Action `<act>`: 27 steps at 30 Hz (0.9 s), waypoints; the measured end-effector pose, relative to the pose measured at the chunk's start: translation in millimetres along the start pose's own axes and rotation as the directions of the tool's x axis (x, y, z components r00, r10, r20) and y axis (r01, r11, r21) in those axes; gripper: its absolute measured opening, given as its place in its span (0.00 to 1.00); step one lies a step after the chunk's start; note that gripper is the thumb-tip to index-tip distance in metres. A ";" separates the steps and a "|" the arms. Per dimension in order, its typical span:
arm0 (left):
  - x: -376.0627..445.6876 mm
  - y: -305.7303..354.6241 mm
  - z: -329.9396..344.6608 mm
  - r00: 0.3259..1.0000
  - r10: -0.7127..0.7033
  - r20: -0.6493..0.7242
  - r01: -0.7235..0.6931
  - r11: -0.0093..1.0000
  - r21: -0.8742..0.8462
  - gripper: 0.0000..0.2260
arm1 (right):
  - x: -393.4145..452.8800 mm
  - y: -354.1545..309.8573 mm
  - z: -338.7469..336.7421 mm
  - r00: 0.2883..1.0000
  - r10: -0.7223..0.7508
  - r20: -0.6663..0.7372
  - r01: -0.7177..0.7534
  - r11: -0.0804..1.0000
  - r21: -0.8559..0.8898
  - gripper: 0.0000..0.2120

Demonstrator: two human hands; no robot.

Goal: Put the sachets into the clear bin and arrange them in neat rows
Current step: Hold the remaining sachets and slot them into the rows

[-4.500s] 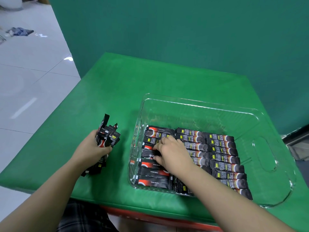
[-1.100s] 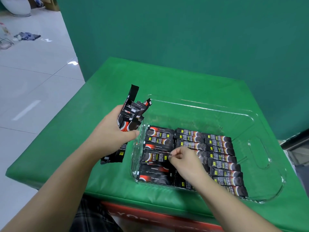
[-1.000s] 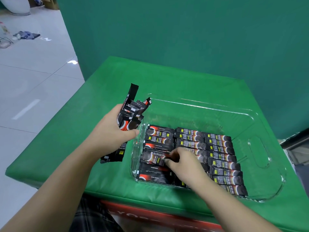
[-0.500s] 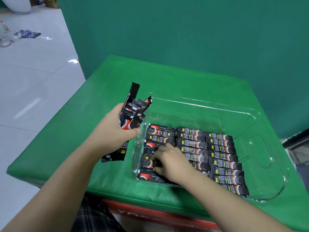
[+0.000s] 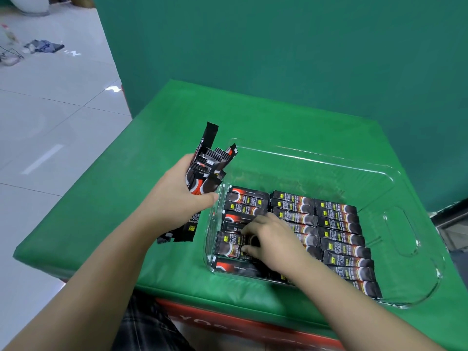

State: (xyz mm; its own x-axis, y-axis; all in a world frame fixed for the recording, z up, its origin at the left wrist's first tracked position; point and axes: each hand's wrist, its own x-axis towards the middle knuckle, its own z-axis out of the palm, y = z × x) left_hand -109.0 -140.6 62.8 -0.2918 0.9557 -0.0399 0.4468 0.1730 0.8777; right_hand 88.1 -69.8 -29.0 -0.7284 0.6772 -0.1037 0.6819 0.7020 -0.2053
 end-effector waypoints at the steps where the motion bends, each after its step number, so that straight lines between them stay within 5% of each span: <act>1: -0.1 0.2 0.1 1.000 -0.002 0.001 0.002 1.000 -0.001 0.18 | -1.5 2.1 -0.7 1.000 0.006 0.014 -0.006 1.000 -0.008 0.20; 10: 0.3 0.6 0.4 1.000 -0.012 -0.002 0.012 1.000 -0.014 0.17 | -7.9 0.5 1.8 0.989 -0.108 0.100 0.111 0.993 -0.027 0.17; 17: 1.3 -0.1 0.9 1.000 -0.020 -0.002 0.020 1.000 -0.021 0.17 | -1.4 6.8 1.0 0.999 -0.029 -0.046 0.028 0.999 -0.018 0.16; 27: 0.5 0.1 1.4 0.999 -0.033 -0.008 0.033 0.999 -0.017 0.16 | -2.1 6.8 6.1 1.000 0.001 -0.031 -0.003 0.998 -0.057 0.14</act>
State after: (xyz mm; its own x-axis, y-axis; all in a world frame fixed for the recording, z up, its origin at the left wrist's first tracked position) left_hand -107.9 -139.8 62.2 -0.3126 0.9477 -0.0649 0.4225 0.1999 0.8840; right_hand 93.8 -67.8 -36.1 -0.7254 0.6844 -0.0737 0.6866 0.7116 -0.1492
